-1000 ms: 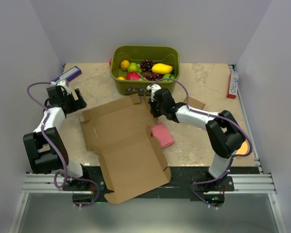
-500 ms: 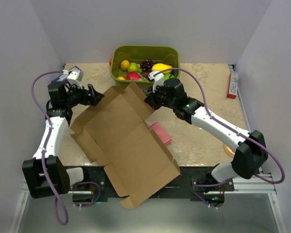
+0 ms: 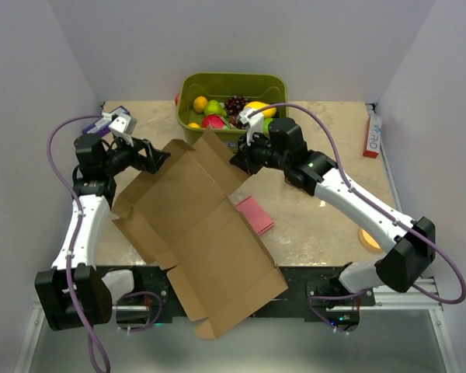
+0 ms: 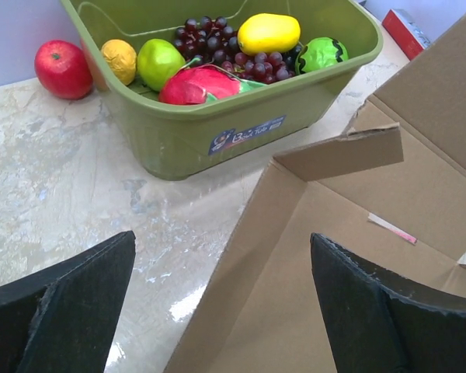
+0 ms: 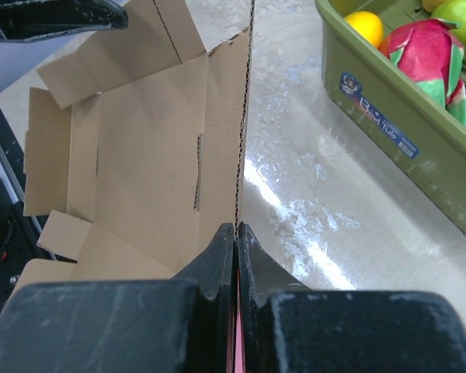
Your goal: Fold the paper box
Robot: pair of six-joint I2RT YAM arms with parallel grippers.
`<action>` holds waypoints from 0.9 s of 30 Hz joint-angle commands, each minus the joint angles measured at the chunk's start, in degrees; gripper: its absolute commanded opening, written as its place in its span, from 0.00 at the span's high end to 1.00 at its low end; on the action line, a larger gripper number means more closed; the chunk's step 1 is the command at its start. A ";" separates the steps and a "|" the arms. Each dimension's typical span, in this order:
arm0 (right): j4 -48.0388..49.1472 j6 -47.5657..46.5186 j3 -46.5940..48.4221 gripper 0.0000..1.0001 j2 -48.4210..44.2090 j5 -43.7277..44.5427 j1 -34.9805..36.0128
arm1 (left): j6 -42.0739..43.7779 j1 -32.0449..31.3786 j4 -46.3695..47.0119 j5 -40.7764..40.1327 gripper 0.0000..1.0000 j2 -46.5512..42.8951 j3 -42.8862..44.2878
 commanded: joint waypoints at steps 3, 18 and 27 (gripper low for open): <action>-1.43 -1.66 2.28 1.00 -2.65 -3.01 -0.13 | 0.44 0.10 2.71 2.93 0.04 1.95 -0.27; -2.49 -1.92 3.16 1.00 -3.97 -1.87 -0.13 | 0.52 -2.27 2.36 16.47 0.67 4.50 -0.98; -5.65 -2.19 5.27 0.81 -4.32 1.64 -0.22 | 1.49 -2.71 1.66 13.16 1.00 3.37 -0.80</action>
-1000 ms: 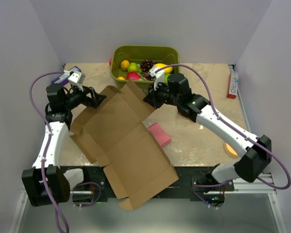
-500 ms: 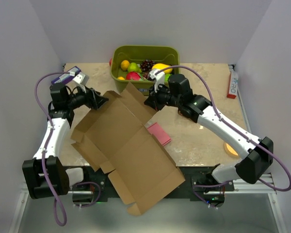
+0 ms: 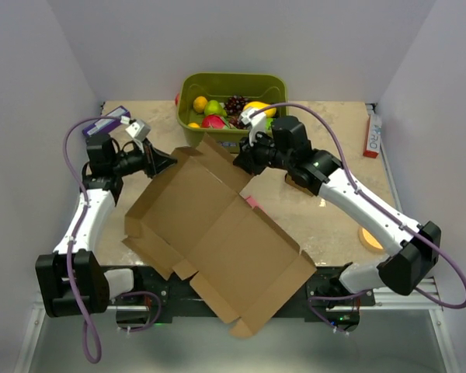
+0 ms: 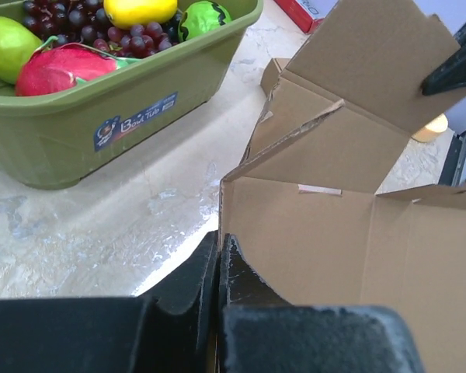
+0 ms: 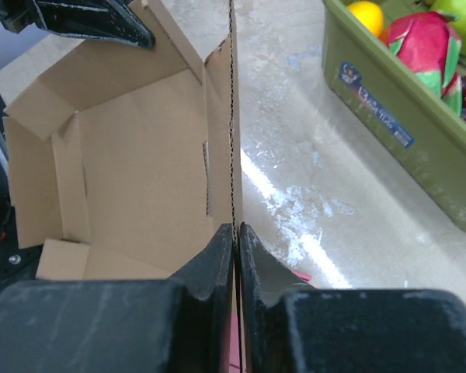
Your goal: Fold the paper box
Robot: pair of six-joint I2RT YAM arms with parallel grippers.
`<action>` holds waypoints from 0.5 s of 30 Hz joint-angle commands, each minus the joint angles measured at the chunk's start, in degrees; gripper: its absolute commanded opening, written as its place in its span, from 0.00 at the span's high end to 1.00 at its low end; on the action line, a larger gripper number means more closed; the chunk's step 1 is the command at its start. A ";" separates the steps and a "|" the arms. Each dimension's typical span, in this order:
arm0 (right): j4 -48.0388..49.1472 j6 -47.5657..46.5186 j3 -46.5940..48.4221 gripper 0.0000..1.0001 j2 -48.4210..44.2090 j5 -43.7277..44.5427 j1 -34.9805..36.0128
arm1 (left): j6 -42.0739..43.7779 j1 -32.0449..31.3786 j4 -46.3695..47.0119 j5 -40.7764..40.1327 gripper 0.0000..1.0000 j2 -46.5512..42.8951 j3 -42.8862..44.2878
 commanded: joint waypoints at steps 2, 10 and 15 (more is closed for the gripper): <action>-0.10 0.52 4.00 0.62 -3.10 3.46 -0.20 | 1.25 -0.05 0.76 -5.24 1.00 -2.43 0.12; -2.39 3.33 1.81 0.15 -8.27 12.08 -0.02 | -3.41 3.29 7.35 -21.85 1.00 -14.64 -4.01; -1.95 6.49 -0.65 0.14 -11.27 14.72 -0.11 | -3.76 4.44 8.41 -26.25 1.00 -18.60 -5.07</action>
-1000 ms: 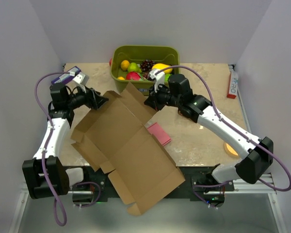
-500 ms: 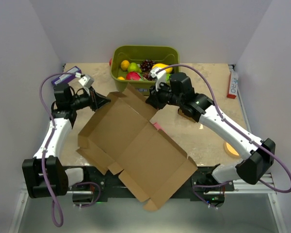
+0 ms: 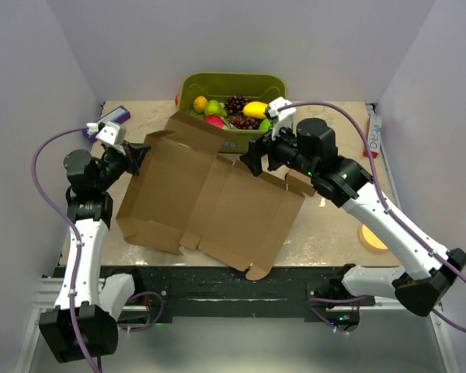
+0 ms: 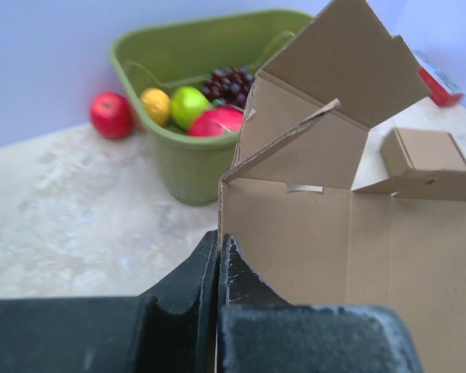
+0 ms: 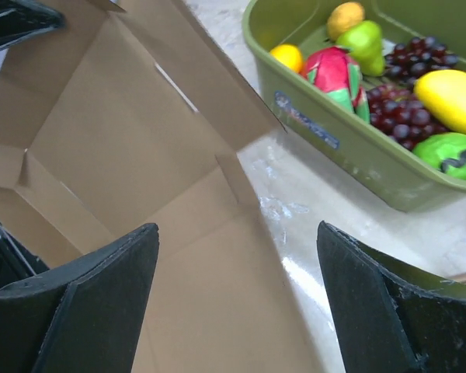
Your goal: Fold the paper box
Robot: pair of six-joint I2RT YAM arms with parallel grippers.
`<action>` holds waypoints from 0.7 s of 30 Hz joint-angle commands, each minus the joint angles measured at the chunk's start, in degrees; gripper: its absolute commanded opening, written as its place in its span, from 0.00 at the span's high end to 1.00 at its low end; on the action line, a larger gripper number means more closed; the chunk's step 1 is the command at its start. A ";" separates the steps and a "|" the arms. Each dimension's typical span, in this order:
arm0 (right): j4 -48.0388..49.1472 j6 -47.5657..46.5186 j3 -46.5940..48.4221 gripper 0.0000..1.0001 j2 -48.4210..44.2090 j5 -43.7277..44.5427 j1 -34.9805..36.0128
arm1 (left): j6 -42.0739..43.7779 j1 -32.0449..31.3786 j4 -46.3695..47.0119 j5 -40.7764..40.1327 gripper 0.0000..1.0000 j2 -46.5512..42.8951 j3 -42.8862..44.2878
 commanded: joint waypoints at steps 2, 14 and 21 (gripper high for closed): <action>-0.05 4.01 -1.79 0.14 -2.86 4.08 -0.13 | -1.12 0.98 3.95 -9.49 1.00 -2.96 -0.72; 4.61 9.63 -12.59 0.15 -4.09 2.93 0.75 | 1.34 1.07 3.16 -31.74 1.00 -11.05 -2.92; 7.33 12.18 -17.87 0.16 -4.53 3.02 1.10 | 1.35 1.16 0.69 -45.18 1.00 -12.27 -2.65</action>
